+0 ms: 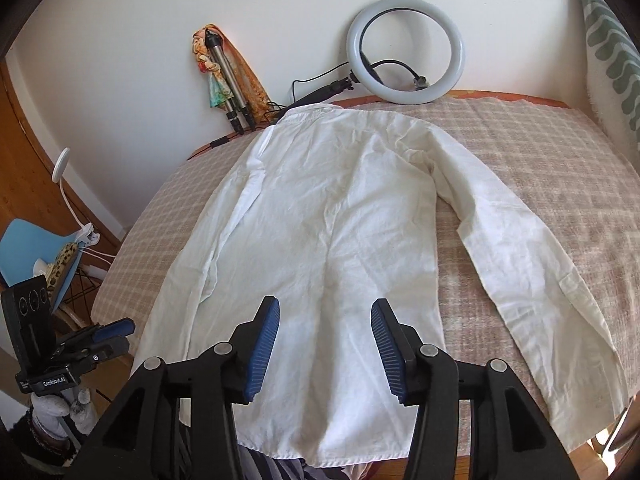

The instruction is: Fold small clothes

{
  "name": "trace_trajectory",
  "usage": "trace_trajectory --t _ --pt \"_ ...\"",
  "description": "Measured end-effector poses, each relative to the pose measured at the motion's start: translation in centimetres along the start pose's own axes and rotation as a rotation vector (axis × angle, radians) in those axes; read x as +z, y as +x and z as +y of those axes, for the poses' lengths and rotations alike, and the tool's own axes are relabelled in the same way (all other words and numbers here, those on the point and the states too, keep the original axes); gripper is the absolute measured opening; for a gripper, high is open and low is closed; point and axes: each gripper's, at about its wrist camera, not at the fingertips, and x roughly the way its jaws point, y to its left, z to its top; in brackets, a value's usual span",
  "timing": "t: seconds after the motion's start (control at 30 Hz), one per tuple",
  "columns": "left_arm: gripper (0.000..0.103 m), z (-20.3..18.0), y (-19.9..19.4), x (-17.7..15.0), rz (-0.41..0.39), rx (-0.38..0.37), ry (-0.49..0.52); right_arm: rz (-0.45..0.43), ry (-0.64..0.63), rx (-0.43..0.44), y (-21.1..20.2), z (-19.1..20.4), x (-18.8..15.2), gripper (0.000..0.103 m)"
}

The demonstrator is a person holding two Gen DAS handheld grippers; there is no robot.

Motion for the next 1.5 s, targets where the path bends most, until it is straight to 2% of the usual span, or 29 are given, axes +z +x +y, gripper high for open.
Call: trace_trajectory --t 0.17,0.33,0.47,0.53,0.6,0.83,0.87,0.9,0.97,1.1,1.3,1.5 --pt "0.043 -1.7 1.2 0.7 0.005 -0.030 0.026 -0.038 0.120 -0.110 -3.3 -6.7 -1.4 0.058" --pt "0.044 -3.0 2.5 0.9 0.027 -0.048 0.048 -0.067 0.268 -0.197 -6.2 -13.3 -3.3 0.059" --pt "0.044 -3.8 3.5 0.7 0.053 -0.061 0.057 -0.053 0.360 -0.271 -7.2 -17.9 -4.6 0.059" --pt "0.044 -4.1 3.9 0.7 0.063 -0.064 0.065 -0.035 0.407 -0.265 -7.1 -19.7 -4.9 0.061" --pt "0.044 -4.3 4.1 0.6 0.073 -0.067 0.068 -0.022 0.451 -0.223 -6.8 -21.1 -5.3 0.061" --pt "0.044 -4.5 4.8 0.5 0.096 -0.067 0.065 0.025 0.547 -0.133 -4.4 -23.1 -5.7 0.060" --pt "0.044 -4.6 4.9 0.4 0.100 -0.066 0.068 0.029 0.569 -0.113 -4.1 -23.4 -5.9 0.057" --pt "0.044 -4.6 5.0 0.4 0.104 -0.065 0.072 0.031 0.588 -0.092 -4.0 -23.6 -6.1 0.054" --pt "0.044 -4.5 5.2 0.3 0.110 -0.063 0.076 0.035 0.609 -0.058 -3.7 -23.8 -6.2 0.039" --pt "0.044 -4.2 5.6 0.3 0.118 -0.065 0.066 0.013 0.607 -0.020 -3.9 -23.1 -5.6 0.022" --pt "0.044 -4.1 6.3 0.6 0.125 -0.066 0.056 -0.060 0.491 -0.033 -4.9 -18.6 -3.2 0.015" --pt "0.044 -4.0 6.4 0.8 0.112 -0.065 0.038 -0.089 0.224 0.014 -5.2 -9.8 -1.0 0.014"
